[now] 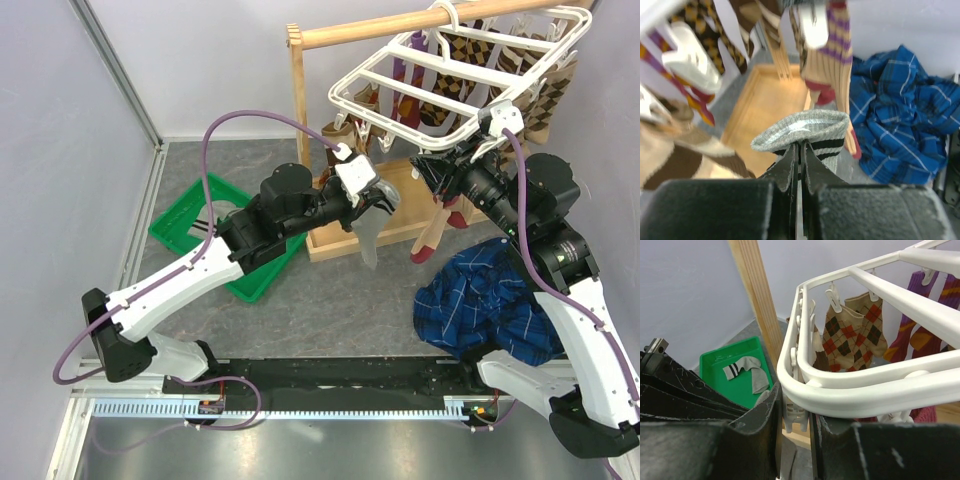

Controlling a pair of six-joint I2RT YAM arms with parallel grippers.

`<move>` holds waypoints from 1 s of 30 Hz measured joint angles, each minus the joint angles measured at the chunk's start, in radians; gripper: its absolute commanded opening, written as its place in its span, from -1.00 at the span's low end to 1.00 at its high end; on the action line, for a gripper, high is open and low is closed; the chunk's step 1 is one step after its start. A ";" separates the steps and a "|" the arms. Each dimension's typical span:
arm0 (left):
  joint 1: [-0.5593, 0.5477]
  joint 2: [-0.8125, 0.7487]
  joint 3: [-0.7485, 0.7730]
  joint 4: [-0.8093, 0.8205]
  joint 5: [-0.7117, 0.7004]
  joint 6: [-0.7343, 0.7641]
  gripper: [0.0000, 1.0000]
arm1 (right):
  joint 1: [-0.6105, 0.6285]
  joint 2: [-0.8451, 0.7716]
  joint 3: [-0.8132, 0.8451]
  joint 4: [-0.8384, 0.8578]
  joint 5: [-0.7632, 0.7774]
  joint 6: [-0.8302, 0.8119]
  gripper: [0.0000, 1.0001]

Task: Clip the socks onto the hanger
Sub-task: Clamp the sock onto the hanger.

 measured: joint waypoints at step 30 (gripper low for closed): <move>-0.014 0.135 0.107 0.167 0.005 0.042 -0.96 | 0.000 0.002 0.002 0.006 -0.023 0.016 -1.00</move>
